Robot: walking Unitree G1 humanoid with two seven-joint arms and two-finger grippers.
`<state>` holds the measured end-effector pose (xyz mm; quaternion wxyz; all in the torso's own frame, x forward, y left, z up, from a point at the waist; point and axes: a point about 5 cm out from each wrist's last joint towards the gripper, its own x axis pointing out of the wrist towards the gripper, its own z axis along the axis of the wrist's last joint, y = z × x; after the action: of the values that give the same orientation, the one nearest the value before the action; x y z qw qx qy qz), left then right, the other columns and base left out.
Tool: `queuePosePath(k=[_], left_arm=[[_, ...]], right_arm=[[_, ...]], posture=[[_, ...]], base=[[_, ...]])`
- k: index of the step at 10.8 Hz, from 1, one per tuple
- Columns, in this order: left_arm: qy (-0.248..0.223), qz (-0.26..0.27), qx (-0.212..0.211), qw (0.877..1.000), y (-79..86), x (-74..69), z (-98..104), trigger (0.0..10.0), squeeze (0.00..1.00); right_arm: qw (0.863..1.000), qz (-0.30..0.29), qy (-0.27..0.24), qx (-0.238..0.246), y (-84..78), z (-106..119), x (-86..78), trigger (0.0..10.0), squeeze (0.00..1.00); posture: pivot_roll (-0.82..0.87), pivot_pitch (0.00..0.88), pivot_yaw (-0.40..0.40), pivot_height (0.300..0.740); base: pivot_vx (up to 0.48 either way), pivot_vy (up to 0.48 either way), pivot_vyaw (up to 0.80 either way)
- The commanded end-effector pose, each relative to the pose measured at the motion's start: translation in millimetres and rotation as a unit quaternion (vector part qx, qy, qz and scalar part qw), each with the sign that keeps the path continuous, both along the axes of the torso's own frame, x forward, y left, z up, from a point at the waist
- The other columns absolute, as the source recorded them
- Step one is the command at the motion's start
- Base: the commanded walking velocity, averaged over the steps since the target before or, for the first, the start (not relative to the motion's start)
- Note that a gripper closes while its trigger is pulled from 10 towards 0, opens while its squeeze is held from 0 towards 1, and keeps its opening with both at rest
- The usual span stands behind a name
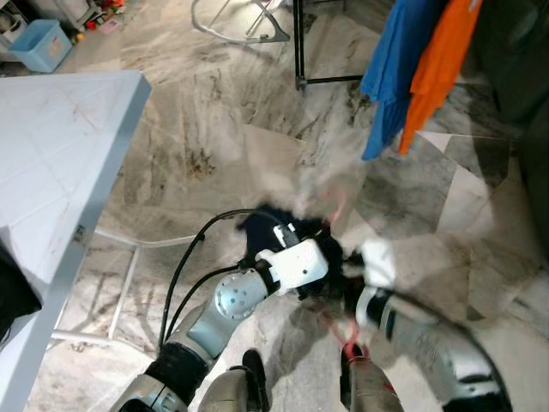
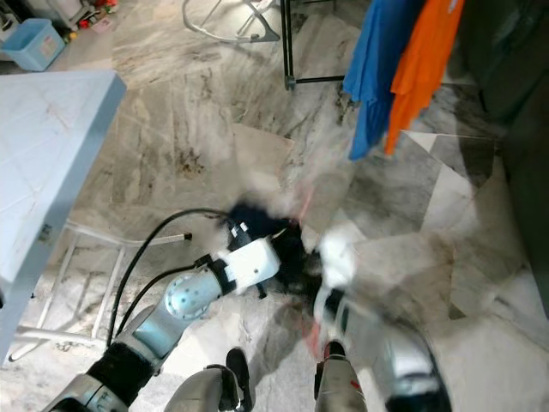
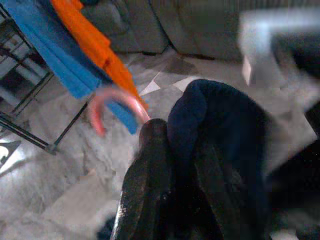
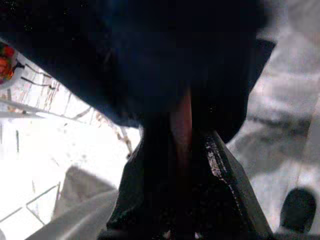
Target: Hang hanger
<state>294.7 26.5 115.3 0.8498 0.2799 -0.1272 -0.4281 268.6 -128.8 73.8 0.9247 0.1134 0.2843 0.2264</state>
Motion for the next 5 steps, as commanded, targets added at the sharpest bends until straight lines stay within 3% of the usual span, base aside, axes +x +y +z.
queuePosePath(k=[1,2,3,5], left_arm=[[-0.005,0.007,-0.003,1.0,4.9,0.0,0,10.0,0.0],[-0.013,0.021,0.002,1.0,7.6,4.2,1,10.0,0.0],[-0.02,0.043,0.007,0.999,12.0,11.7,3,10.0,0.0],[-0.04,0.118,0.013,0.992,30.7,34.2,13,10.0,0.0]], right_arm=[[0.999,-0.017,0.01,0.045,2.8,2,-0.8,10.0,0.0],[0.997,0.047,-0.001,0.058,7.2,4,-13.8,10.0,0.0],[0.992,0.126,-0.025,-0.02,4.4,0,-24.4,10.0,0.0],[0.968,0.194,-0.046,-0.153,-24.4,-4,-28.2,10.0,0.0]], posture=[[-0.2,0.318,0.16,0.74],[-0.19,0.314,0.167,0.74],[-0.2,0.311,0.173,0.74],[-0.19,0.302,0.184,0.74]], base=[[0.0,0.0,0.0],[0.0,0.0,0.0],[0.0,0.0,0.0],[0.0,0.0,0.0]])
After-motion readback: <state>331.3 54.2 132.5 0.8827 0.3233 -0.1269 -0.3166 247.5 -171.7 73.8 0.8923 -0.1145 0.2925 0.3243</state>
